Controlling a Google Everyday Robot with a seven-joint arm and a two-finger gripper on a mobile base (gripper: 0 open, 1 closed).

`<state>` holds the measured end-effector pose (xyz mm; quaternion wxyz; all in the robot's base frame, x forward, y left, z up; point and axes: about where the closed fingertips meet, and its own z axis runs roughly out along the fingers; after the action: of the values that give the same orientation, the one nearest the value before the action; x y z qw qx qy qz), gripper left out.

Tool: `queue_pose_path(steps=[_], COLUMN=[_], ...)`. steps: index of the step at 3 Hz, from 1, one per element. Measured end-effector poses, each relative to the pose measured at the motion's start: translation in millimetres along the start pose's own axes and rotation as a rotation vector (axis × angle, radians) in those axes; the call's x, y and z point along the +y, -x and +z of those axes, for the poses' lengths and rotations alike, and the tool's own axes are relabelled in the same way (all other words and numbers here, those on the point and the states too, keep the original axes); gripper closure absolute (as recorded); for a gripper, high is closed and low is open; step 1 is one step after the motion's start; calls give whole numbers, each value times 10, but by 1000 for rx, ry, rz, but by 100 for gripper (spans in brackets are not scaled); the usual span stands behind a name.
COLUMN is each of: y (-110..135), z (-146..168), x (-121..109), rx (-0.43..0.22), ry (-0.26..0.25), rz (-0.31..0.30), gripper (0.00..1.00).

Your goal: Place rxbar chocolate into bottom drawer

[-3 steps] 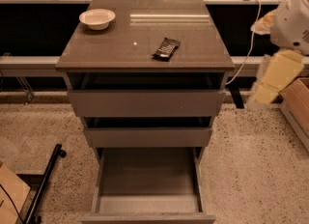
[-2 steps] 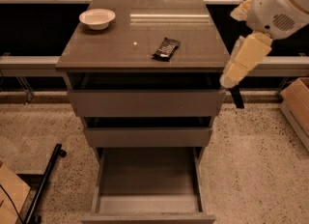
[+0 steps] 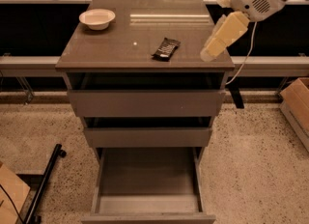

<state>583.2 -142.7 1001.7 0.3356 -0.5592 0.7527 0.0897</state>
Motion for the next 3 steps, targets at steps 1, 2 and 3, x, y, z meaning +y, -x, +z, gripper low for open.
queue_pose_path(steps=[1, 2, 3], y=[134, 290, 410], z=[92, 208, 487], x=[-45, -126, -275], rx=[20, -2, -43], ry=[-12, -53, -79], rz=[-56, -94, -91], gripper=[0, 0, 0])
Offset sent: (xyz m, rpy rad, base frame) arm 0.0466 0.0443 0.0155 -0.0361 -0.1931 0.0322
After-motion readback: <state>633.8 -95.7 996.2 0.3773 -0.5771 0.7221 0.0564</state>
